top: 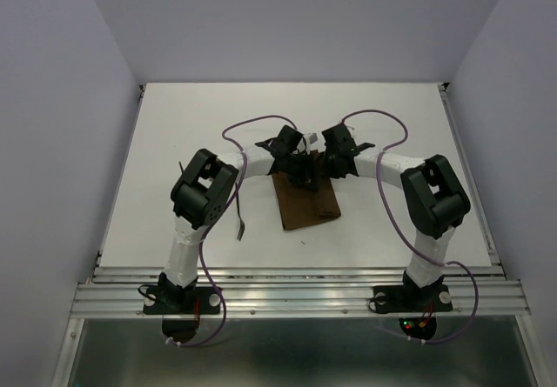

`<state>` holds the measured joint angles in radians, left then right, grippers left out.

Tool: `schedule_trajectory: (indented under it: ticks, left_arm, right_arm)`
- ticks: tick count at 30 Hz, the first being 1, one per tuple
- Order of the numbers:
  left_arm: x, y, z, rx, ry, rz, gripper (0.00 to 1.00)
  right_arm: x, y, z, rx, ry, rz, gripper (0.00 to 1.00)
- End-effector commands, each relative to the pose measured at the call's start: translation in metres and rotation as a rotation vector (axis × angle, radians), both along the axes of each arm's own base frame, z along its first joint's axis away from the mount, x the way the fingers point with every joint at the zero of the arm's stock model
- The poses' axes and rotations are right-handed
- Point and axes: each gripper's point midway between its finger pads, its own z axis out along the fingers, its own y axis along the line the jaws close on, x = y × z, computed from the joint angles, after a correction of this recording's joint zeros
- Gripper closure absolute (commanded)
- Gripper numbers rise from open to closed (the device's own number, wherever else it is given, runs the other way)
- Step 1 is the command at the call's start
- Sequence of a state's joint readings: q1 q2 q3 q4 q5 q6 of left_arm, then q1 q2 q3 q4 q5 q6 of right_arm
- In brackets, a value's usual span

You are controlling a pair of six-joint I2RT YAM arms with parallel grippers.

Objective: Fold the napkin into a case and place the utensils inside
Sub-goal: Smooth out the 2/3-rectangle-folded napkin at the center of the board.

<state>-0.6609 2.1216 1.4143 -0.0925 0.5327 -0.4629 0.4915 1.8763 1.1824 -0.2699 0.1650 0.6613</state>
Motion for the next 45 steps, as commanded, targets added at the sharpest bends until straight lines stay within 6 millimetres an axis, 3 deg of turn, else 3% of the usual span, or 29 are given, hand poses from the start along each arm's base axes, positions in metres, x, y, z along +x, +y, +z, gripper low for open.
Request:
schedule_trajectory:
  ticks: [1, 6, 8, 11, 17, 19, 25, 27, 31, 38, 41, 45]
  left_arm:
    - [-0.012, 0.015, -0.02, 0.073, 0.022, -0.016, 1.0]
    - [-0.012, 0.015, -0.021, 0.073, 0.024, -0.015, 1.0]
    - [-0.013, 0.015, -0.021, 0.073, 0.026, -0.017, 1.0]
    - [-0.012, 0.014, -0.022, 0.072, 0.026, -0.018, 1.0]
    - [-0.012, 0.014, -0.023, 0.07, 0.028, -0.022, 1.0]
    - [-0.013, 0.013, -0.024, 0.073, 0.031, -0.024, 1.0]
    - [-0.012, 0.014, -0.023, 0.074, 0.03, -0.024, 1.0]
    - [-0.013, 0.014, -0.023, 0.076, 0.029, -0.026, 1.0]
    - [-0.013, 0.014, -0.025, 0.078, 0.032, -0.026, 1.0]
    - [-0.014, 0.014, -0.026, 0.077, 0.037, -0.026, 1.0]
    - [-0.014, 0.014, -0.026, 0.076, 0.038, -0.027, 1.0]
    - [-0.013, 0.013, -0.022, 0.07, 0.032, -0.028, 1.0]
  right_arm:
    - [-0.001, -0.007, 0.011, -0.016, -0.024, -0.015, 0.99]
    - [-0.004, -0.01, 0.049, 0.009, -0.09, -0.002, 0.99]
    - [-0.008, -0.011, 0.052, 0.012, -0.096, 0.004, 0.99]
    - [-0.022, -0.015, 0.039, 0.012, -0.064, 0.008, 0.99]
    - [-0.051, -0.02, -0.01, 0.019, 0.042, 0.008, 0.99]
    - [-0.054, -0.022, -0.014, 0.011, 0.054, 0.007, 0.99]
    - [-0.052, -0.02, 0.028, 0.047, -0.021, 0.032, 0.99]
    - [-0.062, -0.013, 0.043, 0.064, -0.042, 0.06, 0.99]
    - [-0.086, -0.003, 0.05, 0.088, -0.039, 0.103, 0.99]
    - [-0.134, 0.005, 0.019, 0.123, 0.052, 0.128, 0.99]
    - [-0.145, 0.013, 0.006, 0.151, 0.085, 0.143, 0.99]
    - [-0.157, 0.003, -0.026, 0.091, 0.148, 0.125, 0.99]
